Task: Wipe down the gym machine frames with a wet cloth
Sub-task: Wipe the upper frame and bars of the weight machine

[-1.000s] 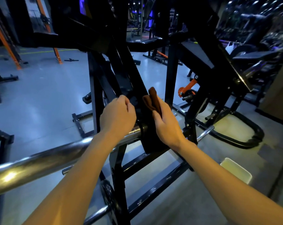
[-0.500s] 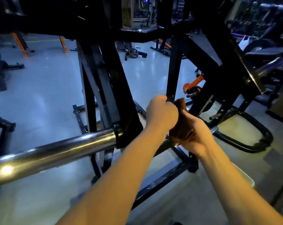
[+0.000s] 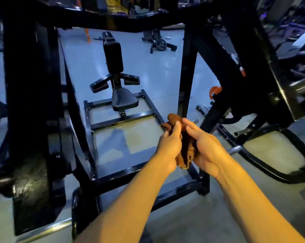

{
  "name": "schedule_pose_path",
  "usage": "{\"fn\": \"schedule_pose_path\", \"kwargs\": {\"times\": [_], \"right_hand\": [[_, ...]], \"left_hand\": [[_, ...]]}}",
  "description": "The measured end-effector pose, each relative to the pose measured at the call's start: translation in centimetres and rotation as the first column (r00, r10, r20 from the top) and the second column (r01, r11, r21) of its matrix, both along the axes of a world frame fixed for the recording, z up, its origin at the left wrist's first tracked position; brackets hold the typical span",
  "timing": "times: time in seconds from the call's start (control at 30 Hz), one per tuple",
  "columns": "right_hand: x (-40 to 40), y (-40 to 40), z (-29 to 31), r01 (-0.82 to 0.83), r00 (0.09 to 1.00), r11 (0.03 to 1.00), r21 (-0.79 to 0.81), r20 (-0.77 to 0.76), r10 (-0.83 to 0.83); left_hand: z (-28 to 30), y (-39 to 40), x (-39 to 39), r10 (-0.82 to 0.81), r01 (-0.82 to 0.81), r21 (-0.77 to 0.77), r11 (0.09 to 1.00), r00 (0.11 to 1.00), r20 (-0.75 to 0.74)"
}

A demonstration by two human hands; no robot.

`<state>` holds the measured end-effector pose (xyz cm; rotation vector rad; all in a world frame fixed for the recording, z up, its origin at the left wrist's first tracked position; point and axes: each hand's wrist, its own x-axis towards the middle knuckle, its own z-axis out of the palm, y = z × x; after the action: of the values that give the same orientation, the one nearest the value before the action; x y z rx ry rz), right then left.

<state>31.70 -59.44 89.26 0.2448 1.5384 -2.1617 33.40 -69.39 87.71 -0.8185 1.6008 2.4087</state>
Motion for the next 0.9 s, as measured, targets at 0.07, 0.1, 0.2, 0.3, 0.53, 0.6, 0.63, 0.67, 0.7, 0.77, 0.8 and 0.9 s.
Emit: {"fn": "schedule_pose_path", "kwargs": {"times": [0.07, 0.1, 0.2, 0.3, 0.53, 0.6, 0.63, 0.67, 0.7, 0.77, 0.8, 0.9], "right_hand": [[-1.5, 1.1, -0.1, 0.03, 1.0, 0.999, 0.038, 0.01, -0.03], [-2.5, 1.7, -0.3, 0.035, 0.999, 0.997, 0.062, 0.012, -0.035], [-4.7, 2.7, -1.0, 0.08, 0.996, 0.984, 0.16, 0.018, -0.084], [-7.1, 3.2, -1.5, 0.085, 0.994, 0.956, 0.28, 0.045, -0.101], [-13.4, 0.5, -0.7, -0.052, 0.978, 0.922, 0.384, -0.166, 0.124], [-15.0, -0.3, 0.1, -0.049, 0.947, 0.901, 0.43, -0.267, 0.179], [-15.9, -0.9, 0.5, -0.053, 0.922, 0.88, 0.472, -0.316, 0.225], [-16.7, -1.4, 0.7, -0.055, 0.889, 0.853, 0.519, -0.364, 0.279], [-17.4, -2.1, 0.7, -0.044, 0.852, 0.819, 0.572, -0.406, 0.33], [-17.9, -3.4, 0.5, -0.031, 0.783, 0.755, 0.654, -0.454, 0.425], [-18.1, -4.2, 0.1, -0.04, 0.751, 0.728, 0.684, -0.46, 0.474], [-18.1, -5.9, -1.0, -0.175, 0.72, 0.7, 0.693, -0.395, 0.571]], "left_hand": [[-0.8, 0.5, -1.2, 0.01, -0.011, 0.031, 0.999, 1.0, 0.009], [-1.2, 0.6, -1.8, 0.024, -0.024, 0.038, 0.999, 1.0, 0.016], [-1.8, -0.3, -3.5, 0.136, -0.143, 0.111, 0.984, 0.988, 0.068], [-2.7, -2.2, -5.4, 0.203, -0.223, 0.189, 0.956, 0.972, 0.119], [-3.8, -7.1, -9.7, 0.155, -0.187, 0.294, 0.937, 0.98, 0.128], [-4.2, -7.8, -10.7, 0.127, -0.159, 0.251, 0.955, 0.982, 0.141], [-4.6, -8.2, -11.2, 0.127, -0.162, 0.206, 0.965, 0.977, 0.173], [-5.0, -8.4, -11.7, 0.149, -0.184, 0.158, 0.97, 0.966, 0.211], [-5.5, -8.5, -12.2, 0.169, -0.202, 0.125, 0.971, 0.957, 0.235], [-6.0, -8.2, -13.0, 0.168, -0.202, 0.138, 0.97, 0.961, 0.22], [-6.2, -8.1, -13.7, 0.16, -0.198, 0.189, 0.962, 0.966, 0.203], [-6.9, -8.0, -15.6, 0.136, -0.16, 0.407, 0.9, 0.987, 0.087]]}}
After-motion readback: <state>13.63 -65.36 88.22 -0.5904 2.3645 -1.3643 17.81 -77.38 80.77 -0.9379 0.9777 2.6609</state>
